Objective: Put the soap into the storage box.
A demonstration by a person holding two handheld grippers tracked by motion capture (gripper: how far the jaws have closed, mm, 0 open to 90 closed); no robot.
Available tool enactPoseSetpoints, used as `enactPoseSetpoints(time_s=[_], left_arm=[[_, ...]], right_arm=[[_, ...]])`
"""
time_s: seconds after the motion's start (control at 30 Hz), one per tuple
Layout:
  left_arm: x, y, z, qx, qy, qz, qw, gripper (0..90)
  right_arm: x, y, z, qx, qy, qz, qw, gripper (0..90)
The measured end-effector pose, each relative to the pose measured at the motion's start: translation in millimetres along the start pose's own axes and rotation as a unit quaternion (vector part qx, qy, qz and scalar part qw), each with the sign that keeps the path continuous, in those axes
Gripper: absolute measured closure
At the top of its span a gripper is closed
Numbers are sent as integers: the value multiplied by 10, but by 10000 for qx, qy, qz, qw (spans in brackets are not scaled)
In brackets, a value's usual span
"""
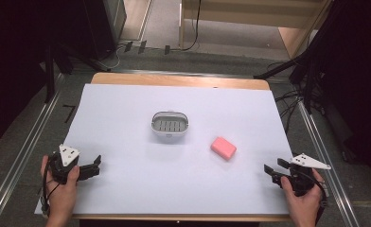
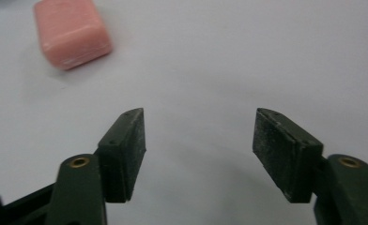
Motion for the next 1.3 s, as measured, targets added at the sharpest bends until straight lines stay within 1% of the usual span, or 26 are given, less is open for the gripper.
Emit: enactPoseSetpoints(time_s=[0.03, 0.07, 0.1, 0.13, 0.17, 0.2, 0.23, 0.27, 0.3, 0.37, 0.43, 0.5, 0.53, 0.6, 0.7, 0.8, 0.83, 0.9, 0.93, 1.07, 1.1, 1.13, 1.23, 1.3], left_arm=[[0, 0, 0, -5, 7, -4, 10000, 0], [0, 0, 0, -5, 7, -4, 10000, 0], [0, 0, 0, -5, 5, -4, 10000, 0], [0, 1, 0, -5, 6, 0, 10000, 0], [0, 1, 0, -5, 6, 0, 10000, 0], [1, 2, 0, -7, 8, -3, 10000, 0], [1, 1, -1, -11, 12, 4, 10000, 0], [2, 2, -1, -9, 13, -2, 10000, 0], [2, 2, -1, -13, 18, -4, 10000, 0], [2, 1, -1, -19, 23, 0, 10000, 0], [2, 2, -1, -16, 22, -8, 10000, 0], [2, 1, -1, -22, 24, -4, 10000, 0], [2, 1, -1, -22, 24, -4, 10000, 0], [3, 2, -1, -22, 24, -9, 10000, 0], [5, 3, -1, -18, 29, -5, 10000, 0], [5, 3, -1, -15, 30, -8, 10000, 0], [5, 3, -1, -18, 29, -10, 10000, 0], [4, 2, -1, -18, 28, -11, 10000, 0], [4, 2, -1, -20, 28, -11, 10000, 0], [4, 4, -1, -10, 24, -13, 10000, 0], [4, 4, -1, -10, 23, -21, 10000, 0], [4, 4, -1, -10, 22, -21, 10000, 0], [4, 5, -1, -7, 22, -22, 10000, 0], [3, 4, -1, -13, 24, -19, 10000, 0]], right_arm=[[-36, 24, 42, -148, -178, -26, 9997, 275], [-36, 24, 42, -148, -178, -26, 9997, 275], [-63, 49, 84, -311, -346, 14, 9989, 204], [-81, 71, 108, -404, -412, 81, 9983, 176], [-81, 71, 108, -404, -412, 81, 9983, 176], [-112, 111, 156, -612, -617, 166, 9961, 148], [-123, 135, 185, -699, -709, 181, 9949, 147], [-138, 154, 214, -798, -769, 201, 9936, 147], [-145, 172, 239, -837, -838, 237, 9927, 144], [-166, 216, 311, -1001, -980, 317, 9896, 142], [-179, 252, 377, -1102, -1079, 394, 9872, 141], [-181, 279, 438, -1165, -1121, 439, 9859, 141], [-181, 279, 438, -1165, -1121, 439, 9859, 141], [-172, 317, 524, -1196, -1218, 463, 9842, 142], [-172, 353, 595, -1236, -1270, 494, 9829, 143], [-184, 391, 654, -1304, -1319, 550, 9811, 144], [-184, 391, 654, -1304, -1319, 550, 9811, 144], [-200, 415, 691, -1356, -1352, 570, 9798, 144], [-218, 439, 727, -1376, -1394, 614, 9787, 144], [-250, 481, 773, -1404, -1434, 652, 9775, 144], [-272, 511, 795, -1446, -1479, 677, 9760, 144], [-280, 530, 806, -1450, -1513, 696, 9753, 144], [-306, 557, 825, -1500, -1512, 725, 9744, 143], [-335, 598, 856, -1546, -1560, 766, 9726, 143]])
Point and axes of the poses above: each handheld gripper's, and its own axes: y roughly forward along the jaws, z roughly out of its top, x roughly to its right, the point moved 4 cm from there along y, roughly forward along the jaws, and after that the axes turned 9 degrees about -y, right-handed, at the moved point
